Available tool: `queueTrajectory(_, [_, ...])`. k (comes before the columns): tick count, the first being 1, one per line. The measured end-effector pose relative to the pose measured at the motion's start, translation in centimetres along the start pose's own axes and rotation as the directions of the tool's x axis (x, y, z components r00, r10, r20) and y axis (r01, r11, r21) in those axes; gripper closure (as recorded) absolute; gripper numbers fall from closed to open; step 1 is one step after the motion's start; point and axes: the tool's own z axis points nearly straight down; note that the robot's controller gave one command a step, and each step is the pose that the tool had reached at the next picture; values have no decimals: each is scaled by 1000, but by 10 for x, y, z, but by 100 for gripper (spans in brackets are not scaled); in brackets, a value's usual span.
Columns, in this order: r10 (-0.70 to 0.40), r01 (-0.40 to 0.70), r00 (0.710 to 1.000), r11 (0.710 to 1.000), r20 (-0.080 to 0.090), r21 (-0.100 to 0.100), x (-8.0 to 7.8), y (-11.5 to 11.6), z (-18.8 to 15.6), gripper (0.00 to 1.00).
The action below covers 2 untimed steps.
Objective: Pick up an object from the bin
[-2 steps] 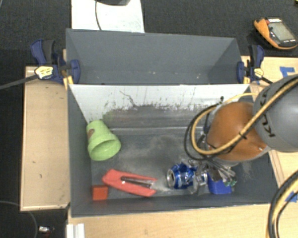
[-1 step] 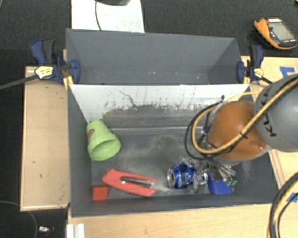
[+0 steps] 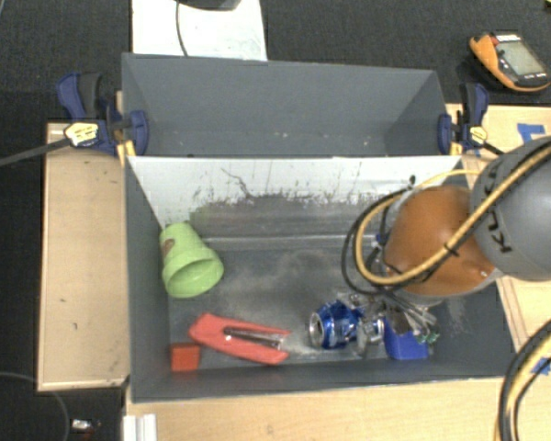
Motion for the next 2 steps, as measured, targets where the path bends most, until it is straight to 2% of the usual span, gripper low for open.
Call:
queueTrajectory(1, [1, -1, 1000, 1000, -5, -2, 1, 1, -14, 100])
queueTrajectory(2, [3, -3, 1000, 1000, -4, -2, 1, 1, -42, 100])
